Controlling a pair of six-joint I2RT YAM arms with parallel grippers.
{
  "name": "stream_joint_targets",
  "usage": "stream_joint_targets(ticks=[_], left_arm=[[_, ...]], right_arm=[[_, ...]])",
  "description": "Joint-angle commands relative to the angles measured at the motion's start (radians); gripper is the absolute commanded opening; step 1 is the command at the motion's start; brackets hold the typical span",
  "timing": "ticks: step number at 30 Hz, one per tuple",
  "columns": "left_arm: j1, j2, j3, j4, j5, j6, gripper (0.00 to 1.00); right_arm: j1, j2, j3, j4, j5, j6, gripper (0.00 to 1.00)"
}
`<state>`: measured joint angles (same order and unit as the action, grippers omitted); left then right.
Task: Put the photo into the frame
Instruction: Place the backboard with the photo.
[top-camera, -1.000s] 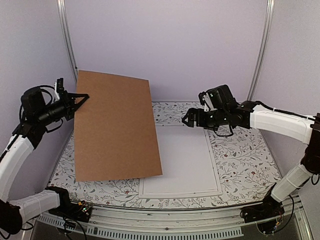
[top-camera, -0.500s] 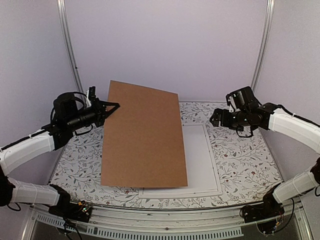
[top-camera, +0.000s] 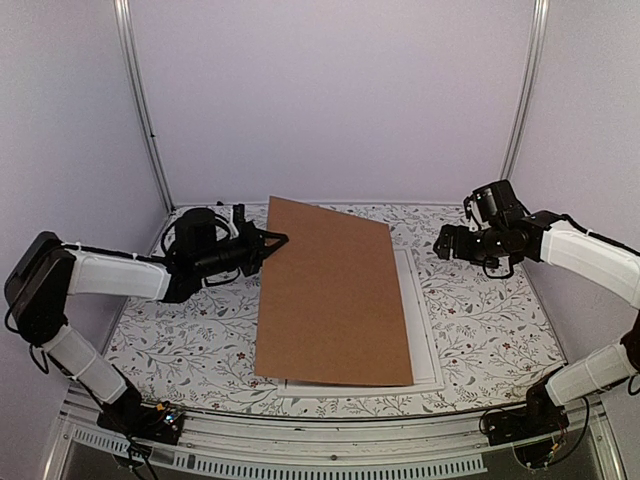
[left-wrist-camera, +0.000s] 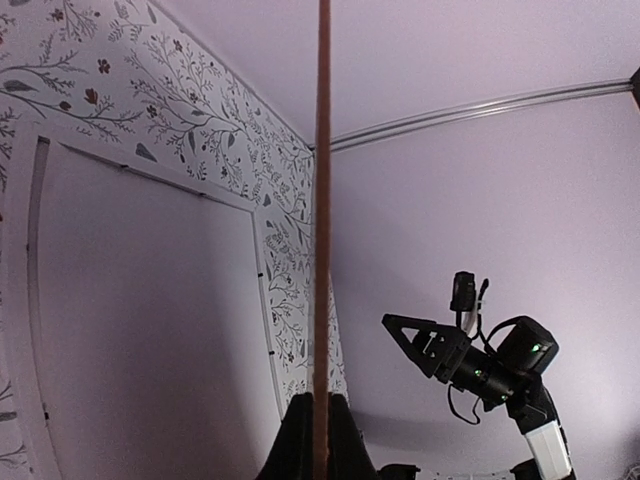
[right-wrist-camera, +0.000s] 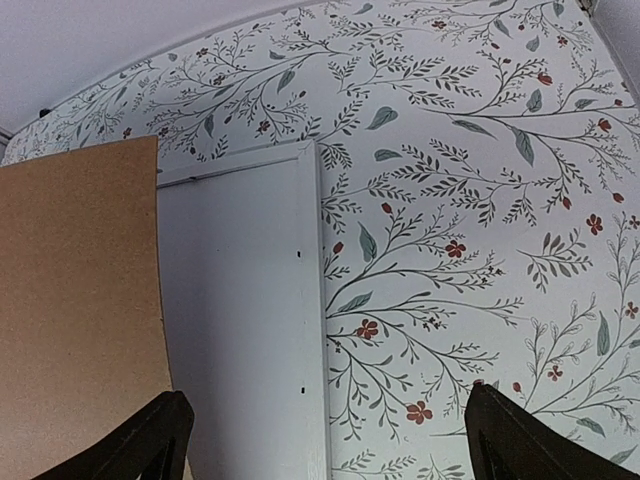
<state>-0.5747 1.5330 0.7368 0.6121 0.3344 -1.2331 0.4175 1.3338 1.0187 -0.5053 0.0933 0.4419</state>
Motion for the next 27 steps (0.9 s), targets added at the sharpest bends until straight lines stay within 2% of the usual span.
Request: stream_joint_targets(ticks=[1, 9, 27], left_arm=[[-0.038, 0.081, 0.052, 0.215, -0.031, -0.1, 0.0], [-0.073, 0.234, 0.097, 0.321, -0.036, -0.163, 0.0], [-0.08, 0.321, 0.142, 0.314, -0.046, -0.152, 0.0]], right_arm=[[-0.008, -0.005, -0.015, 0.003, -0.007, -0.024, 0.99], [-0.011, 0.014, -0.018, 0.008, -0.008, -0.036, 0.99], [-0.011, 0.027, -0.026, 0.013, -0.014, -0.042, 0.99]])
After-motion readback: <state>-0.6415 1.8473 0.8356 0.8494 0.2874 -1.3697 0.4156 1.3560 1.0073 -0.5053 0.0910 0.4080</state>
